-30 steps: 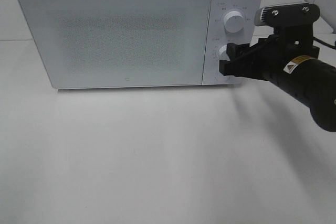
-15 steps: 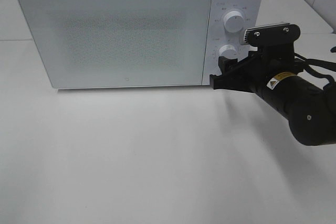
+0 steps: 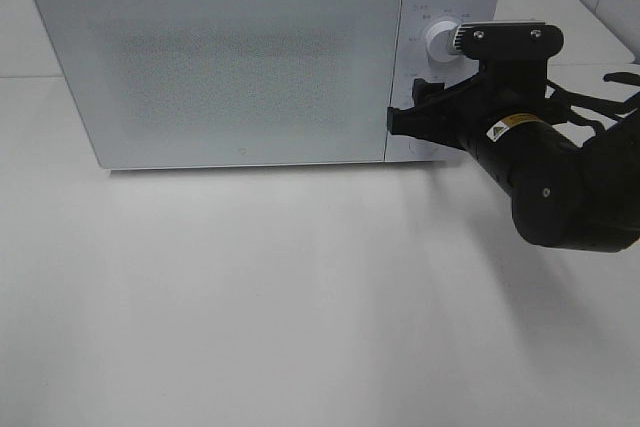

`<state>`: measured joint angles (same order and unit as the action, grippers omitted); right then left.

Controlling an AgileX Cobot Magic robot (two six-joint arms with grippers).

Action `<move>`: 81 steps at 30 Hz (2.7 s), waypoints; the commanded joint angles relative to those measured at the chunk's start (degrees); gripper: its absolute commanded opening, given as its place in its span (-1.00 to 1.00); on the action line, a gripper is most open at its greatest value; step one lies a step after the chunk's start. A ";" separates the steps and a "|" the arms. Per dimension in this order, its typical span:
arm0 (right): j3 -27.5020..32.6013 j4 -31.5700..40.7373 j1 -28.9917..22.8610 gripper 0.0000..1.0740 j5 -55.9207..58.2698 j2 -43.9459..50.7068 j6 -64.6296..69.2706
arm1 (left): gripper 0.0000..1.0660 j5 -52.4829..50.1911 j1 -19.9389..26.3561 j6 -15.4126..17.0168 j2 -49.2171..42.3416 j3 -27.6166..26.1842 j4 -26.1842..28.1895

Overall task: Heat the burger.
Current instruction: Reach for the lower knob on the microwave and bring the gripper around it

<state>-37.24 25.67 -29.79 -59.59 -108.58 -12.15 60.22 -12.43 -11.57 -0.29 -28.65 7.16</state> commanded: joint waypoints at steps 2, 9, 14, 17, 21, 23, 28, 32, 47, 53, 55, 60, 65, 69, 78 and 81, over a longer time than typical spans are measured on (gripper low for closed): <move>-0.46 0.29 0.00 0.15 -0.17 -0.06 -0.97 | -1.00 -0.80 0.11 0.46 -1.15 0.11 0.11; -0.46 0.29 0.00 0.15 -0.17 -0.11 -0.97 | -1.00 -0.80 0.11 0.46 -1.15 0.11 0.11; -0.46 0.17 0.00 0.15 -0.69 -2.06 -0.97 | -1.00 -0.80 0.11 0.46 -1.15 0.11 0.11; -0.46 -0.11 0.00 0.15 -2.06 -3.84 -0.97 | -1.00 -0.80 0.11 0.46 -1.15 0.11 0.11; -0.46 -0.17 0.00 0.15 -4.47 -5.56 -0.34 | -1.00 -0.80 0.11 0.46 -1.15 0.11 0.11; -0.46 -0.17 0.00 0.15 -4.70 -5.61 -0.29 | -1.00 -0.80 0.11 0.46 -1.15 0.11 0.11; -0.46 -0.17 0.00 0.15 -5.27 -5.61 -0.29 | -1.00 -0.80 0.11 0.46 -1.15 0.11 0.11; -0.52 -0.63 0.00 0.15 -5.33 -5.61 -0.29 | -1.00 -0.80 0.11 0.46 -1.15 0.11 0.11; -5.16 -0.52 0.00 0.15 -5.33 -10.26 -0.34 | -1.00 -0.80 0.11 0.46 -1.09 0.11 0.11; -5.16 -0.52 0.00 0.08 -7.56 -10.26 -0.34 | -1.00 -0.80 0.11 0.46 -1.09 0.11 0.11; -5.16 -0.63 0.00 0.04 -8.82 -10.26 -0.34 | -1.00 -0.80 0.11 0.46 -1.09 0.11 0.11; -5.16 -0.69 0.00 0.00 -9.45 -10.08 -0.57 | -1.00 -0.80 0.11 0.46 -1.09 0.11 0.11; -5.16 -0.74 0.00 0.00 -10.71 -10.08 -0.57 | -1.00 -0.80 0.11 0.46 -1.09 0.11 0.11; -5.16 -0.74 0.00 0.00 -10.66 -10.08 -0.57 | -1.00 -0.80 0.11 0.46 -1.09 0.11 0.11; -5.16 -0.74 0.00 -0.28 -12.09 -10.08 -0.57 | -1.00 -0.80 0.11 0.46 -1.09 0.11 0.11; -5.16 -0.74 0.00 -0.48 -12.03 -10.08 -0.57 | -1.00 -0.80 0.11 0.46 -1.09 0.11 0.11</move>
<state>-41.65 26.07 -29.91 -67.61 -119.12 -12.61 60.22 -12.43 -11.57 -0.29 -28.65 7.16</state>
